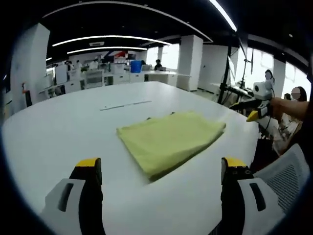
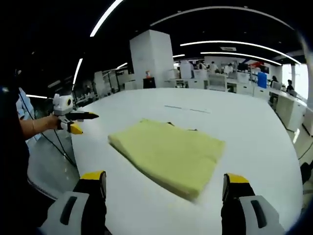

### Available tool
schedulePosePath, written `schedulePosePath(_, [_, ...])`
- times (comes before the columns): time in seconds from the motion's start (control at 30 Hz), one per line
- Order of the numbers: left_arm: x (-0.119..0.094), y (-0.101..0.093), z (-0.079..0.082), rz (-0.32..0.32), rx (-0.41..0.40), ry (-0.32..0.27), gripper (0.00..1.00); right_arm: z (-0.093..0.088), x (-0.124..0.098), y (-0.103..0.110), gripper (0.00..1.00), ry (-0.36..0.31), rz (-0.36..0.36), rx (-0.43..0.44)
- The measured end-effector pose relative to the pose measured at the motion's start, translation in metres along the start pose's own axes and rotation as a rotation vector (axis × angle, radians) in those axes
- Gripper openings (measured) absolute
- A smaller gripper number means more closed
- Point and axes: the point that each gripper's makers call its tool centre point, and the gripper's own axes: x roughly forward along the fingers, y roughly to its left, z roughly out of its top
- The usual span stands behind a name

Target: Fold the garment on the visible template until the final outline fits inside the template.

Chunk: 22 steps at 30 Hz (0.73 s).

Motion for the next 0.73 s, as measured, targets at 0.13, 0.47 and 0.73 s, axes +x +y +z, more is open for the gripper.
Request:
schedulePosePath(0.13, [-0.0004, -0.0001, -0.0022, 0.001, -0.002, 0.007, 0.99, -0.0012, -0.0006, 0.0001, 0.99, 0.001, -0.005, 0.002])
schedulePosePath(0.47, [-0.0057, 0.0031, -0.0055, 0.009, -0.013, 0.022, 0.99, -0.0016, -0.0018, -0.0001, 0.99, -0.006, -0.014, 0.011])
schedulePosePath(0.73, [-0.0054, 0.002, -0.0081, 0.009, -0.017, 0.028, 0.99, -0.0041, -0.0034, -0.0005, 0.99, 0.001, -0.023, 0.015])
